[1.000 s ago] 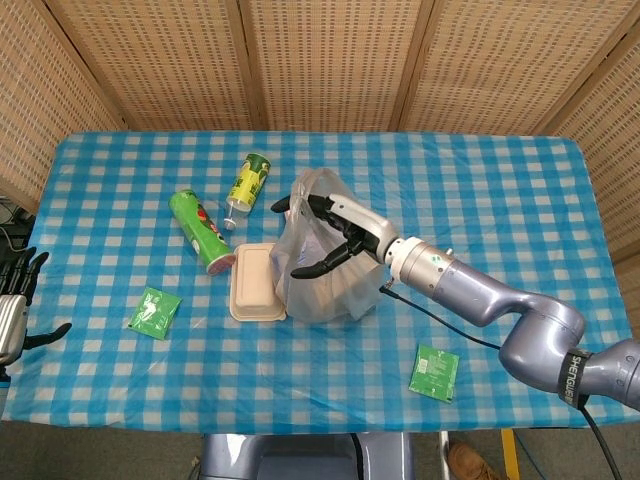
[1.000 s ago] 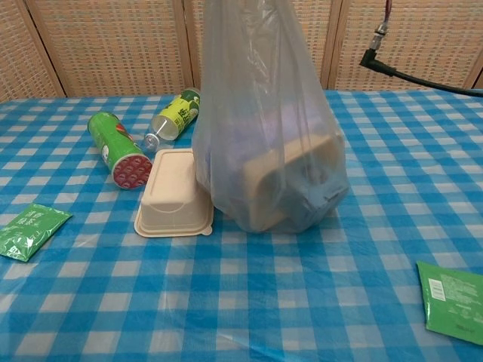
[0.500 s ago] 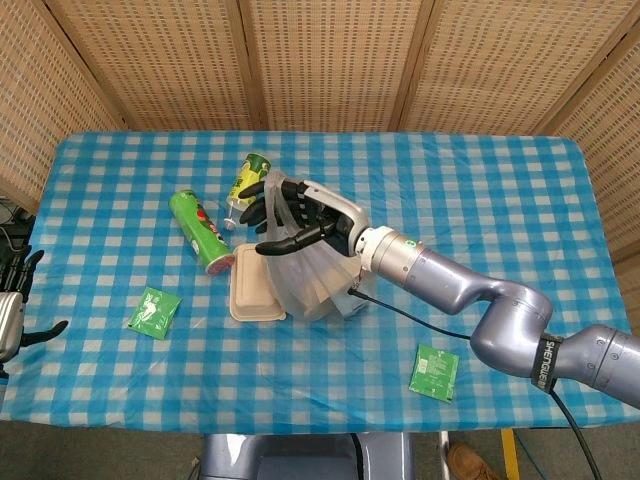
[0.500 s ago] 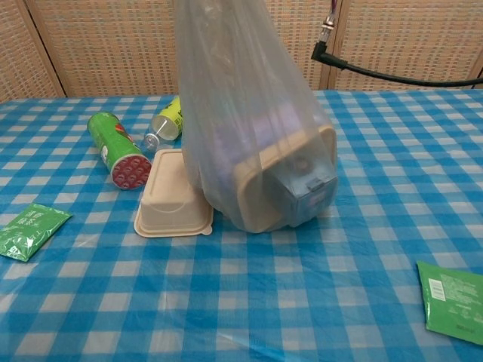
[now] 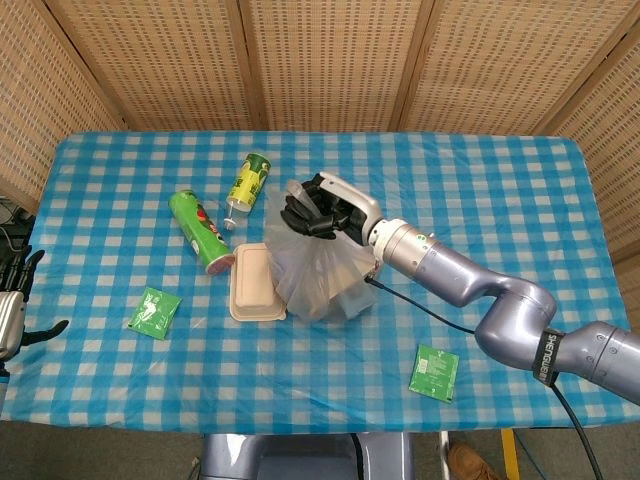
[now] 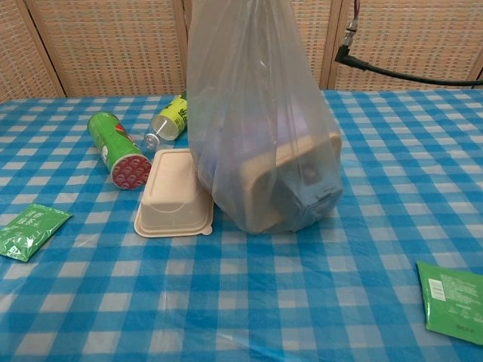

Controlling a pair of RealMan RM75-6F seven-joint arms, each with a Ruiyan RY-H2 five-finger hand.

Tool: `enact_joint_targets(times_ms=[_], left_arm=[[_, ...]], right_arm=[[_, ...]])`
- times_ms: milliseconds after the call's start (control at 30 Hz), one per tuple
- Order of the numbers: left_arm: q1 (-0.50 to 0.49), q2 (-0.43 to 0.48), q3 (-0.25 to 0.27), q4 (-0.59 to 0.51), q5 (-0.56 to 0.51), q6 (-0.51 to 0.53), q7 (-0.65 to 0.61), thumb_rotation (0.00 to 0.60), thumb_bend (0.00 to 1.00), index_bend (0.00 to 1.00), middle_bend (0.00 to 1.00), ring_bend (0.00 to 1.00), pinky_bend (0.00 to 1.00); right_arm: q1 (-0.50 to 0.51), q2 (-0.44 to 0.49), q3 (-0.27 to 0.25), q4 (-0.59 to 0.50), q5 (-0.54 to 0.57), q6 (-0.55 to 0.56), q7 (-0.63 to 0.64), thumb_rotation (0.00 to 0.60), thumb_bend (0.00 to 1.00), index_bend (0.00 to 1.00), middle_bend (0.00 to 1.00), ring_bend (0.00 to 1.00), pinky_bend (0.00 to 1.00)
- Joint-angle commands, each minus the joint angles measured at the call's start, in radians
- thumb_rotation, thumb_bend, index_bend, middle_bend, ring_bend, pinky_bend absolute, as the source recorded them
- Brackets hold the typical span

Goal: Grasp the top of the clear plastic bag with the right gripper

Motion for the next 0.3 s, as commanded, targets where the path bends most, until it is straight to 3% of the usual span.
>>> enact_joint_targets(times_ms=[33,300], left_arm=[[0.000,0.000,0.000,-0.001,0.000,0.000,-0.001,0.600,0.00,0.00,0.00,0.00,0.00],[0.000,0.005,0.000,-0.003,-0.001,-0.002,-0.012,0.600,0.00,0.00,0.00,0.00,0.00]], right_arm=[[-0.004,0.018,-0.003,0.003,0.057,0.008,-0.060,0.600,0.99,0.88,0.93,0.90,1.00],[0.008,0.106,0.046,-0.047,0.245,0.038,-0.199,0.600,1.00,0.88,0.93,0.90,1.00]])
